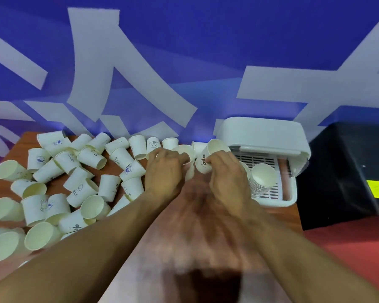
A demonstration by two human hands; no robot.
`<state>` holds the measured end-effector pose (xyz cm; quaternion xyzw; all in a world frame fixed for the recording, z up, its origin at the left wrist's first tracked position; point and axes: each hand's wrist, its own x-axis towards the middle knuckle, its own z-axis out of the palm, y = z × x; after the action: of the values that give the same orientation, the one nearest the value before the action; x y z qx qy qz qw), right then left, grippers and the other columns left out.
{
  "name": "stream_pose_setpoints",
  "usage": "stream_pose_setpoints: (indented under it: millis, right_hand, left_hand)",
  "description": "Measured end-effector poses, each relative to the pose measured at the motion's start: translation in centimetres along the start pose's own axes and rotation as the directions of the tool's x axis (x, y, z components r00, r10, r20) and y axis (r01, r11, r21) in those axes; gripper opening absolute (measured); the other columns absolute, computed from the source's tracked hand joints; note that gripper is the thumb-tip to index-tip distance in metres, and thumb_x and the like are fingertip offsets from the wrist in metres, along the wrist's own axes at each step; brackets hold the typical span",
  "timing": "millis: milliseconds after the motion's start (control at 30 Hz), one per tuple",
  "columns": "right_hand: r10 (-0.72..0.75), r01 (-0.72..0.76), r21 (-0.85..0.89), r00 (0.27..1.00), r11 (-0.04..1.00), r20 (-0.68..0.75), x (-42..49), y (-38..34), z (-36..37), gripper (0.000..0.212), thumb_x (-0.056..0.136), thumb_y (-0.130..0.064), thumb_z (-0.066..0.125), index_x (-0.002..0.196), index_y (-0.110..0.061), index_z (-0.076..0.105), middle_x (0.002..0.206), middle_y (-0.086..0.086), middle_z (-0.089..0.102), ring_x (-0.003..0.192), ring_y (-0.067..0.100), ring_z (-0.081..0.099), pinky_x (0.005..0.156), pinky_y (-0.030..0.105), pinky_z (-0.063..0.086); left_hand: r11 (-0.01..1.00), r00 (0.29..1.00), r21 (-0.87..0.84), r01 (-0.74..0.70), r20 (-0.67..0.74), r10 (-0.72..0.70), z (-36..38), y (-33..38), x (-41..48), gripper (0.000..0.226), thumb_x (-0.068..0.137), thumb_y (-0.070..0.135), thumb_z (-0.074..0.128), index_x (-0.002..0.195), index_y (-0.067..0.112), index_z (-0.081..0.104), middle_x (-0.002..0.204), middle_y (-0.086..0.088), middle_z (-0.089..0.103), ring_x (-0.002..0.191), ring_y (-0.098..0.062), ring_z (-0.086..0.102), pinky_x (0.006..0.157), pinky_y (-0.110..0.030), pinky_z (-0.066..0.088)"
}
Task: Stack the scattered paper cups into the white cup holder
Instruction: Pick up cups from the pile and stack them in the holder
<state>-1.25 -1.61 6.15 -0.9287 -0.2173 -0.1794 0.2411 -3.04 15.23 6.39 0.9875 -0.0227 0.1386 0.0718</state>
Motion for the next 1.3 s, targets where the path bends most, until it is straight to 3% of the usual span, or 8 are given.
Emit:
stream_pose_setpoints:
  millis: [133,267,367,567,767,1067,1200,1300]
  right_hand:
    - [0.010,-0.012,-0.012,0.988,1.000,-0.152,-0.7,1.3,-4.2,0.029,0.074,-0.002,0.047,0.097,-0.009,0.063,0.088,0.005,0.063,0.077,0.030,0.055,0.061,0.038,0.046]
    - [0.040,-0.069,-0.095,0.960,0.993,-0.278,-1.7,3.3,-7.5,0.039,0.072,0.001,0.052,0.108,-0.003,0.064,0.088,0.009,0.067,0.075,0.030,0.058,0.070,0.033,0.041]
    - [0.051,-0.081,-0.137,0.976,0.987,-0.209,-3.0,5.5,-9.0,0.046,0.070,0.006,0.063,0.115,-0.002,0.063,0.093,0.010,0.069,0.079,0.032,0.061,0.068,0.037,0.049]
    - [0.085,-0.112,-0.193,0.986,0.975,-0.142,-4.6,8.9,-11.1,0.049,0.066,0.007,0.071,0.113,-0.007,0.065,0.087,0.006,0.069,0.075,0.030,0.058,0.063,0.036,0.050]
    - [0.087,-0.097,-0.150,0.994,0.984,-0.073,-4.8,10.0,-10.6,0.047,0.061,0.011,0.073,0.104,-0.009,0.069,0.075,0.002,0.066,0.070,0.028,0.057,0.057,0.033,0.048]
    - [0.119,-0.098,-0.141,0.981,0.985,0.154,-4.8,11.3,-7.3,0.051,0.056,0.012,0.064,0.103,-0.009,0.070,0.074,0.005,0.065,0.071,0.032,0.058,0.054,0.037,0.052]
    - [0.127,-0.086,-0.201,0.972,0.976,0.200,-5.0,11.7,-6.4,0.048,0.057,-0.002,0.048,0.099,-0.012,0.071,0.070,0.002,0.065,0.066,0.028,0.057,0.054,0.029,0.045]
    - [0.139,-0.084,-0.227,0.962,0.970,0.234,-4.9,12.1,-5.8,0.041,0.058,-0.003,0.055,0.094,-0.013,0.071,0.065,0.000,0.062,0.062,0.026,0.057,0.052,0.027,0.042]
  left_hand:
    - [0.991,0.995,-0.113,-0.064,-0.086,0.055,-1.6,3.8,0.6,0.016,0.092,0.026,0.055,0.083,0.022,0.069,0.072,-0.001,0.067,0.070,-0.025,0.058,0.094,-0.033,0.034]
    - [0.981,0.983,-0.142,-0.130,-0.148,0.109,-2.2,8.0,0.8,0.002,0.085,0.021,0.067,0.085,0.020,0.069,0.073,-0.001,0.066,0.067,-0.029,0.059,0.067,-0.036,0.043]
    - [0.966,0.981,-0.191,-0.174,-0.118,0.153,-2.0,10.6,0.9,0.009,0.089,0.025,0.061,0.094,0.021,0.068,0.080,-0.002,0.066,0.070,-0.031,0.061,0.054,-0.038,0.049]
    - [0.957,0.967,-0.152,-0.246,-0.107,0.232,-1.3,14.0,1.2,0.010,0.090,0.026,0.061,0.092,0.022,0.069,0.079,-0.001,0.067,0.071,-0.028,0.061,0.055,-0.033,0.042]
    - [0.968,0.980,-0.154,-0.200,-0.032,0.198,0.2,14.7,1.7,0.016,0.094,0.032,0.054,0.093,0.024,0.068,0.082,0.001,0.066,0.079,-0.027,0.058,0.063,-0.034,0.041]
    - [0.975,0.977,-0.108,-0.194,0.072,0.202,2.1,13.9,2.0,0.012,0.086,0.026,0.060,0.093,0.025,0.070,0.081,0.001,0.066,0.078,-0.026,0.059,0.065,-0.034,0.046]
    - [0.978,0.974,-0.096,-0.186,0.110,0.197,3.0,13.5,2.0,0.015,0.083,0.020,0.060,0.092,0.024,0.071,0.080,0.000,0.066,0.077,-0.027,0.060,0.061,-0.034,0.045]
    - [0.977,0.972,-0.094,-0.191,0.122,0.202,3.7,13.4,2.1,0.014,0.081,0.017,0.061,0.090,0.023,0.071,0.077,-0.001,0.065,0.072,-0.028,0.060,0.056,-0.034,0.047]
